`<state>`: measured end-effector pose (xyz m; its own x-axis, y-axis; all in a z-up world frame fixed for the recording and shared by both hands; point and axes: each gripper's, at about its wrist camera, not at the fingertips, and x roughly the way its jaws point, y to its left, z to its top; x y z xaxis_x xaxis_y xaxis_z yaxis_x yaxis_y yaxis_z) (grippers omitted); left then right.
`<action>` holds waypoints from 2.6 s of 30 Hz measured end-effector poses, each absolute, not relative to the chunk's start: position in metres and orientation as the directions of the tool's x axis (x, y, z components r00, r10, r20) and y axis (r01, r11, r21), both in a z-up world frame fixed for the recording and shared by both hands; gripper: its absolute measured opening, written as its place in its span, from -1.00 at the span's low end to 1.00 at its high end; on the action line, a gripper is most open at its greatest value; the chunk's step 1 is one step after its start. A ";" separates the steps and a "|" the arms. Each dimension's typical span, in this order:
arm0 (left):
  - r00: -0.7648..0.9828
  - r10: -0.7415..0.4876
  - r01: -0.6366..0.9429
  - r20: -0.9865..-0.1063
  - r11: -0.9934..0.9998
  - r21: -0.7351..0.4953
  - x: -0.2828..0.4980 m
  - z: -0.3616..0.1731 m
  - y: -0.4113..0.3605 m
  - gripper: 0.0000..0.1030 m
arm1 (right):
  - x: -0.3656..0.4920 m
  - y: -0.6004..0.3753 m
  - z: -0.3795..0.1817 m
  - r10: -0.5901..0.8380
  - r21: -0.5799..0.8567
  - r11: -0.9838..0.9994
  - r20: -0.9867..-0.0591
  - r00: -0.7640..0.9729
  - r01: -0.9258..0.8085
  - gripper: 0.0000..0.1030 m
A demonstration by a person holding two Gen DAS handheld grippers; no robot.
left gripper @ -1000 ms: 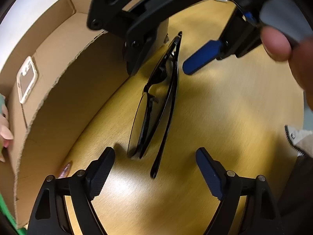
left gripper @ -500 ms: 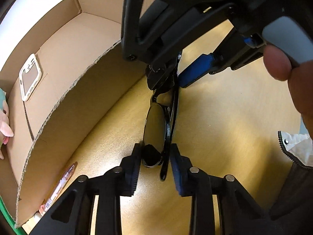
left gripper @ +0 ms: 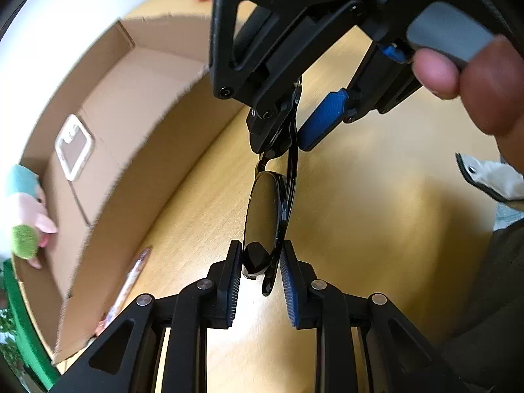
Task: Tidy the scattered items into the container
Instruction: 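Close the right gripper on the sunglasses frame while the left gripper grips a lens, then carry the sunglasses with both grippers over the box and lower them inside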
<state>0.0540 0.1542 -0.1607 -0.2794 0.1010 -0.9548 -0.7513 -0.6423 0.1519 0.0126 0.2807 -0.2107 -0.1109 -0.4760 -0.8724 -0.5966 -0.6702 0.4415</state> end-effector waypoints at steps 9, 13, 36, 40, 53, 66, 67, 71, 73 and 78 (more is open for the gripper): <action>-0.447 0.065 -0.662 -0.892 -0.695 0.281 0.048 -0.096 0.162 -0.53 | 0.004 0.279 -0.148 -0.512 0.543 -0.629 -0.828 -0.229 -0.556 -0.44; -0.511 0.043 -0.602 -0.859 -0.731 0.321 0.025 -0.073 0.156 -0.53 | -0.013 0.278 -0.114 -0.519 0.585 -0.639 -0.807 -0.282 -0.499 -0.45; -0.633 0.017 -0.322 -0.774 -0.915 0.243 -0.080 0.003 0.122 -0.53 | -0.175 0.243 -0.008 -0.510 0.591 -0.766 -0.799 -0.319 -0.255 -0.51; -0.624 0.029 -0.319 -0.781 -0.922 0.221 -0.097 -0.004 0.124 -0.53 | -0.192 0.246 -0.015 -0.500 0.572 -0.780 -0.813 -0.298 -0.254 -0.51; -0.538 0.073 -0.266 -0.840 -0.960 0.086 -0.154 -0.059 0.124 -0.53 | -0.254 0.242 -0.072 -0.449 0.489 -0.828 -0.871 -0.198 -0.274 -0.52; -0.417 0.119 -0.171 -0.901 -0.984 -0.051 -0.218 -0.124 0.117 -0.53 | -0.320 0.229 -0.148 -0.396 0.404 -0.879 -0.914 -0.086 -0.255 -0.53; -0.406 0.125 -0.163 -0.905 -0.985 -0.063 -0.223 -0.127 0.116 -0.52 | -0.325 0.228 -0.152 -0.393 0.399 -0.882 -0.916 -0.079 -0.252 -0.53; -0.354 0.132 -0.133 -0.926 -0.987 -0.090 -0.236 -0.140 0.113 -0.52 | -0.339 0.223 -0.168 -0.385 0.386 -0.890 -0.921 -0.056 -0.241 -0.53; -0.319 0.135 -0.115 -0.938 -0.988 -0.104 -0.242 -0.148 0.111 -0.51 | -0.345 0.221 -0.177 -0.386 0.384 -0.891 -0.922 -0.041 -0.242 -0.53; -0.210 0.169 -0.046 -0.963 -0.986 -0.163 -0.257 -0.166 0.102 -0.50 | -0.353 0.214 -0.198 -0.386 0.378 -0.893 -0.922 -0.015 -0.245 -0.53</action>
